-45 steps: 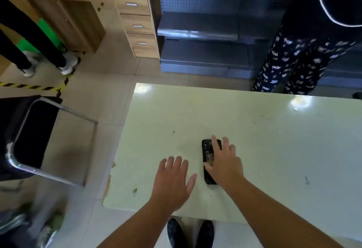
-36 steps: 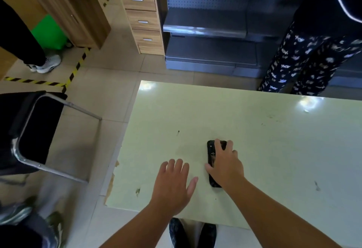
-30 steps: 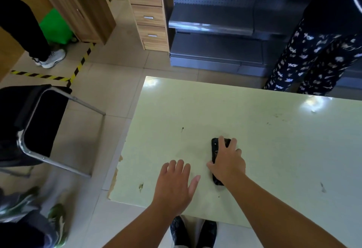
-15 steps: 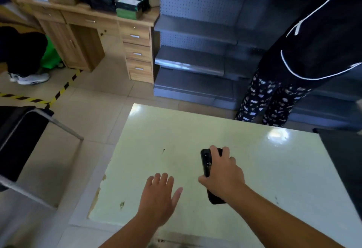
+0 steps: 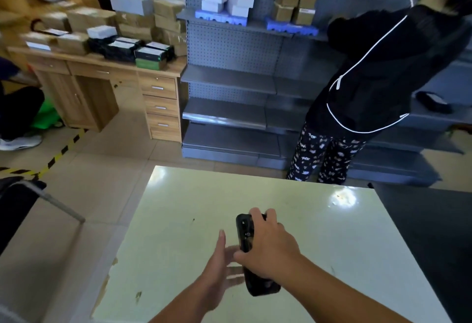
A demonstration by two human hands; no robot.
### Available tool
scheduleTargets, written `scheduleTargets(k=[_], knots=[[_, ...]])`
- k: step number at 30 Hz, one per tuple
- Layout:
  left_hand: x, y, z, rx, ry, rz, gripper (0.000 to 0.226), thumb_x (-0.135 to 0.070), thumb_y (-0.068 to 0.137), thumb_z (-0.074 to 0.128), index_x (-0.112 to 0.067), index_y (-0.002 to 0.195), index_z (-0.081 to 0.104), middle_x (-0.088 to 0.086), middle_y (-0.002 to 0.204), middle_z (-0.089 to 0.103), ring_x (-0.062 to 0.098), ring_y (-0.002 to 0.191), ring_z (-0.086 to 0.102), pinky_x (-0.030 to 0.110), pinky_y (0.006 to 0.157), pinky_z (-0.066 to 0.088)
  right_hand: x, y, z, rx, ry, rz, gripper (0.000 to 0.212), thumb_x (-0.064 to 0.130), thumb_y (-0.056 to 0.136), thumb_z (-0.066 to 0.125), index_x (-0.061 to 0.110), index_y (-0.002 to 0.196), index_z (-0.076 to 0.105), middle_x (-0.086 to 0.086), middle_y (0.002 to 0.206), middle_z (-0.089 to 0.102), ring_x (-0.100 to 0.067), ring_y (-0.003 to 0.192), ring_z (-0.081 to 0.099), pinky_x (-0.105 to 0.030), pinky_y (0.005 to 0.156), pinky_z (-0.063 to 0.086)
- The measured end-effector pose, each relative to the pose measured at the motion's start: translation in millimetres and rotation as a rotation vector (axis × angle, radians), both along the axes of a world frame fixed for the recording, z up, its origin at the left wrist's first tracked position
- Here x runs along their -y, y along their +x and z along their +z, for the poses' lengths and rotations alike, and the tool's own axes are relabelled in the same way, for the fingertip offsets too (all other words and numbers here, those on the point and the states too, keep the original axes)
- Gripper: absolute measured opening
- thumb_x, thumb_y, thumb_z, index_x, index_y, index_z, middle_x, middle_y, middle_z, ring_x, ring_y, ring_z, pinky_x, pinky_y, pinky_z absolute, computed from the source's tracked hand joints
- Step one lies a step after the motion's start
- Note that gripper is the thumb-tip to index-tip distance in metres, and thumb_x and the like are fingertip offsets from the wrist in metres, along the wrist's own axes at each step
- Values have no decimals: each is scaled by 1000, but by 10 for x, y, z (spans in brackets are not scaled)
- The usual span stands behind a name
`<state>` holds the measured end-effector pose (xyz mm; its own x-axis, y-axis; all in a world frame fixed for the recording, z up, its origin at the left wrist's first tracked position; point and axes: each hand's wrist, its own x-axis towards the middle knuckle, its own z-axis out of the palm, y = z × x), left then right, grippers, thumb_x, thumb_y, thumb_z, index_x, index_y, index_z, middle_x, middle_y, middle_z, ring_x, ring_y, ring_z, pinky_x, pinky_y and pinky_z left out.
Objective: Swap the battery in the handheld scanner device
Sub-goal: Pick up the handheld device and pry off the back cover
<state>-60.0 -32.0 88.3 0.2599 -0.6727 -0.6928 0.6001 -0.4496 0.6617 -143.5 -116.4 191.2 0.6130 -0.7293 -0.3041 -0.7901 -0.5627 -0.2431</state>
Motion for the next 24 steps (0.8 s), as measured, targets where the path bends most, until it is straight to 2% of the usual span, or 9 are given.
scheduleTargets(k=[3,5,9,11,13,15,20,24], knots=[[-8,-134,114,-335,-37,108,85,-81,89,29,-18,126,72,13,128,72,33,117,67,51,104,47,-83,-22,-75,8,24,19,70,54,73,69,30,128,33,0,124,36,-27,101,55,-38,76,52],[-8,-232,156,-415,-40,110,84,-83,84,39,-18,120,75,14,118,75,33,101,72,46,92,52,-119,-75,-147,23,55,44,71,54,76,67,29,133,33,0,129,37,-27,103,57,-39,79,54],[-9,-299,155,-457,-87,149,80,-79,87,42,-13,117,76,17,106,76,34,84,72,40,70,57,51,-258,-149,88,185,164,82,63,78,66,33,147,32,5,141,40,-22,112,59,-40,93,53],[-35,-305,205,-482,-113,167,80,-75,90,42,-8,122,73,21,108,73,37,84,71,45,73,59,236,-354,-42,126,216,248,69,61,82,69,34,142,46,7,138,50,-13,106,58,-38,96,51],[-50,-303,244,-514,-171,167,82,-73,91,42,-5,131,65,23,109,68,40,86,66,48,80,57,424,-418,37,113,172,372,54,51,89,70,37,139,53,12,134,56,-6,97,52,-33,93,48],[-58,-299,279,-555,-226,146,87,-74,91,42,-2,138,57,23,105,64,40,85,61,47,80,53,550,-449,61,139,175,458,45,40,92,71,41,135,57,15,127,61,-6,94,54,-34,91,50],[-125,-296,359,-580,-266,79,87,-74,90,43,5,122,64,25,100,63,43,87,62,47,76,53,660,-455,83,188,136,624,29,34,94,70,36,123,68,11,107,66,-9,87,58,-34,83,54],[-184,-262,392,-569,-257,56,87,-73,91,43,3,128,62,26,101,62,43,87,62,47,78,53,646,-413,133,147,55,737,27,37,97,64,30,123,67,8,108,64,-9,89,57,-34,83,52]])
